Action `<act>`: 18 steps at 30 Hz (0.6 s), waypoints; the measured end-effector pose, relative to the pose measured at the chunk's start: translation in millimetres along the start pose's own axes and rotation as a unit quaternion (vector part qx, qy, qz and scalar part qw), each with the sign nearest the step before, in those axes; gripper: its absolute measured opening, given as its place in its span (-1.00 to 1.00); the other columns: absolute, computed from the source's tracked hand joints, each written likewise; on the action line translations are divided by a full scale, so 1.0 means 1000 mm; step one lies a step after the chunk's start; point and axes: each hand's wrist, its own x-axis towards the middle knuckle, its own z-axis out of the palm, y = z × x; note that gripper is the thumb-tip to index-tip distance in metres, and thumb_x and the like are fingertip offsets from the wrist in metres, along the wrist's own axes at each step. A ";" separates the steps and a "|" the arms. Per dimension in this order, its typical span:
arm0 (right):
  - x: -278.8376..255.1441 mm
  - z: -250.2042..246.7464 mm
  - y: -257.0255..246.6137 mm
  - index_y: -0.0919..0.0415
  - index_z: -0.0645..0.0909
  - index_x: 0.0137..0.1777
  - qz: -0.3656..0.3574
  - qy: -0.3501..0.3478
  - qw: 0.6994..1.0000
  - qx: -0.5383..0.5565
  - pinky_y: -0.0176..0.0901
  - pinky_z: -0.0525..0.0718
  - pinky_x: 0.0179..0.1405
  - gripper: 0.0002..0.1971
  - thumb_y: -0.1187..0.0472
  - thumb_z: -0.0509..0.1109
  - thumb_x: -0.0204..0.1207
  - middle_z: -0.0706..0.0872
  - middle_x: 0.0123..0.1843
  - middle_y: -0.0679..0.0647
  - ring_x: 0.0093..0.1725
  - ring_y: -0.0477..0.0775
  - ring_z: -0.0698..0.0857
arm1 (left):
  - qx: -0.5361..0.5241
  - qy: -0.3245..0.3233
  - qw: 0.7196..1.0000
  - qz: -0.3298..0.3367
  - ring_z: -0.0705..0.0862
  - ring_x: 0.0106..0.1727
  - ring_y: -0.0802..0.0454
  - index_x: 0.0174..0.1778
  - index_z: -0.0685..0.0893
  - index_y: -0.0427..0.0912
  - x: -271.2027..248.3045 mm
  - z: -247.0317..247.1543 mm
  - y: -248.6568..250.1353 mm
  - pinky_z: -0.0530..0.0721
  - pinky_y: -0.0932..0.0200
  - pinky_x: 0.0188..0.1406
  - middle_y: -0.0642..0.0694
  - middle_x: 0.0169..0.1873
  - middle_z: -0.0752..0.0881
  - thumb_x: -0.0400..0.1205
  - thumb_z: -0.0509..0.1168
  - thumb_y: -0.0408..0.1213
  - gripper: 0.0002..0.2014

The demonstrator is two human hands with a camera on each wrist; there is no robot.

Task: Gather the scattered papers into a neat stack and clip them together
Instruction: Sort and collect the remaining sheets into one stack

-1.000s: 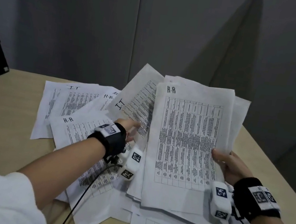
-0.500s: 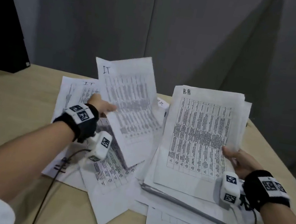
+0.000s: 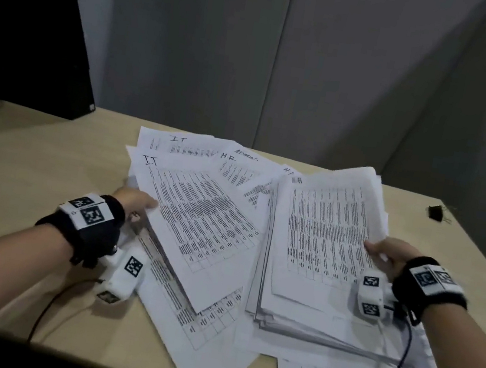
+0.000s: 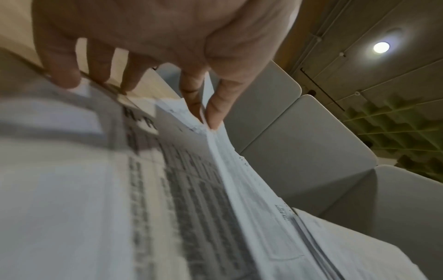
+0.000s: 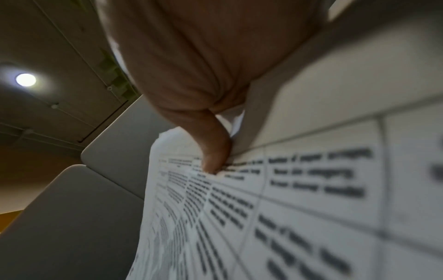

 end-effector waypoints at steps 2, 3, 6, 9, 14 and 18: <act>0.003 0.004 0.000 0.37 0.39 0.38 -0.008 0.015 0.999 0.038 -0.45 0.71 -0.27 -0.64 0.37 0.28 0.60 0.60 0.06 0.29 0.01 0.13 0.61 | -0.019 -0.002 1.000 -0.005 0.56 0.23 -0.21 0.53 0.33 -0.37 -0.006 -0.007 -0.004 0.58 0.23 -0.23 -0.33 0.49 0.39 0.64 0.26 -0.40 -0.48; 0.003 0.005 0.000 0.39 0.34 0.46 -0.013 0.027 0.998 0.061 -0.40 0.66 0.06 -0.56 0.38 0.26 0.60 0.57 0.27 0.32 0.23 0.18 0.58 | -0.009 0.006 1.000 -0.003 0.54 0.30 -0.21 0.53 0.33 -0.38 -0.004 -0.009 -0.006 0.52 0.23 -0.19 -0.32 0.49 0.38 0.64 0.26 -0.41 -0.49; 0.000 0.010 0.004 0.48 0.30 0.50 -0.025 0.086 0.993 0.073 -0.09 0.43 0.45 -0.52 0.38 0.25 0.60 0.38 0.54 0.32 0.49 0.25 0.41 | -0.017 0.033 0.999 -0.003 0.72 -0.13 -0.12 0.14 0.55 -0.51 0.001 -0.012 -0.009 0.47 0.12 -0.19 -0.37 -0.08 0.62 0.63 0.23 -0.44 -0.77; -0.003 0.008 0.011 0.47 0.36 0.47 -0.023 0.095 0.990 0.101 0.04 0.46 0.41 -0.55 0.35 0.24 0.60 0.43 0.50 0.35 0.47 0.32 0.45 | -0.007 0.084 0.996 0.005 0.52 -0.60 -0.05 -0.22 0.55 -0.45 -0.003 -0.014 -0.010 0.39 0.27 -0.59 -0.17 -0.59 0.51 0.63 0.19 -0.46 -0.85; -0.002 0.005 0.024 0.46 0.32 0.50 -0.049 0.147 0.983 0.103 -0.07 0.49 0.20 -0.49 0.43 0.27 0.55 0.53 0.43 0.27 0.38 0.20 0.55 | 0.000 0.119 0.993 0.003 0.47 -0.37 -0.09 0.23 0.55 -0.55 -0.007 -0.028 -0.018 0.39 0.16 -0.39 -0.28 -0.37 0.53 0.61 0.19 -0.37 -0.65; 0.007 0.000 0.032 0.46 0.37 0.45 -0.040 0.197 0.977 0.071 -0.03 0.61 0.01 -0.48 0.31 0.30 0.49 0.63 0.32 0.30 0.12 0.21 0.66 | 0.010 0.174 0.984 -0.026 0.66 0.02 -0.25 -0.14 0.56 -0.33 -0.008 -0.046 -0.033 0.62 -0.06 0.04 -0.39 0.05 0.68 0.54 0.25 -0.29 -0.85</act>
